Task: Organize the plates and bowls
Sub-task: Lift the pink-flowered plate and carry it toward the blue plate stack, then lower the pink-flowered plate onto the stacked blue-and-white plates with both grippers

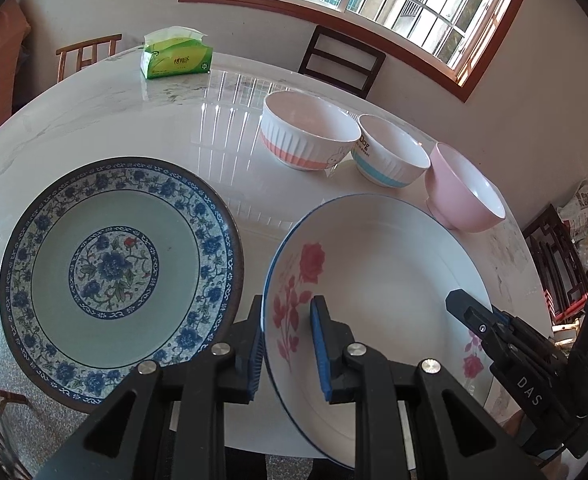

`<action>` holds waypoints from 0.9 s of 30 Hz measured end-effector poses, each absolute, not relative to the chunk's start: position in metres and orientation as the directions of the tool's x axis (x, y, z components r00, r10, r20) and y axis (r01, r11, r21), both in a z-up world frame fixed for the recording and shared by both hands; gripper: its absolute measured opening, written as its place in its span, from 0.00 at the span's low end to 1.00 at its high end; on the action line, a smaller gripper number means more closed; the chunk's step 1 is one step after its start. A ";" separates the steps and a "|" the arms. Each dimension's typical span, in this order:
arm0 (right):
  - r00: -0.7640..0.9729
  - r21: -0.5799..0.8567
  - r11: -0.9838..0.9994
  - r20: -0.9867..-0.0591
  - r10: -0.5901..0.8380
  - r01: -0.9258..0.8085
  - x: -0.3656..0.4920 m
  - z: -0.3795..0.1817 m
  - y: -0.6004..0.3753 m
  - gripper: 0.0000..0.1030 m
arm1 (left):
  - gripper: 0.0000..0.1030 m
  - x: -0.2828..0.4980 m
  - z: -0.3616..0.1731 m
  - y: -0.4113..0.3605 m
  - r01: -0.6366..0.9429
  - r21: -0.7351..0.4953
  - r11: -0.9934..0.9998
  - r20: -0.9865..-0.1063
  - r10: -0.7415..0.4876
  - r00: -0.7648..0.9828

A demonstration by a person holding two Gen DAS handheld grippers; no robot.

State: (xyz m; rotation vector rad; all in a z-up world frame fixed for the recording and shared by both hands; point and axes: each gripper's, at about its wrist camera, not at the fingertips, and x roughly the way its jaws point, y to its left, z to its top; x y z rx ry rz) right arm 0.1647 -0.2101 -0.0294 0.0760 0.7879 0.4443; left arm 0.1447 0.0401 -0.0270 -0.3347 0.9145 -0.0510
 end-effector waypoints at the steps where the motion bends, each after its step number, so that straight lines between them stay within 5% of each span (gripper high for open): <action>1: 0.616 0.228 0.904 -0.669 0.416 -0.363 0.165 -0.029 -0.207 0.19 | 0.20 0.144 -0.027 0.043 -0.102 -0.308 0.946 -0.768 -0.183 0.614; 27: 0.554 0.172 0.848 -0.689 0.467 -0.502 0.169 -0.024 -0.123 0.19 | 0.21 0.123 -0.025 0.124 -0.248 -0.326 0.912 -0.761 -0.097 0.642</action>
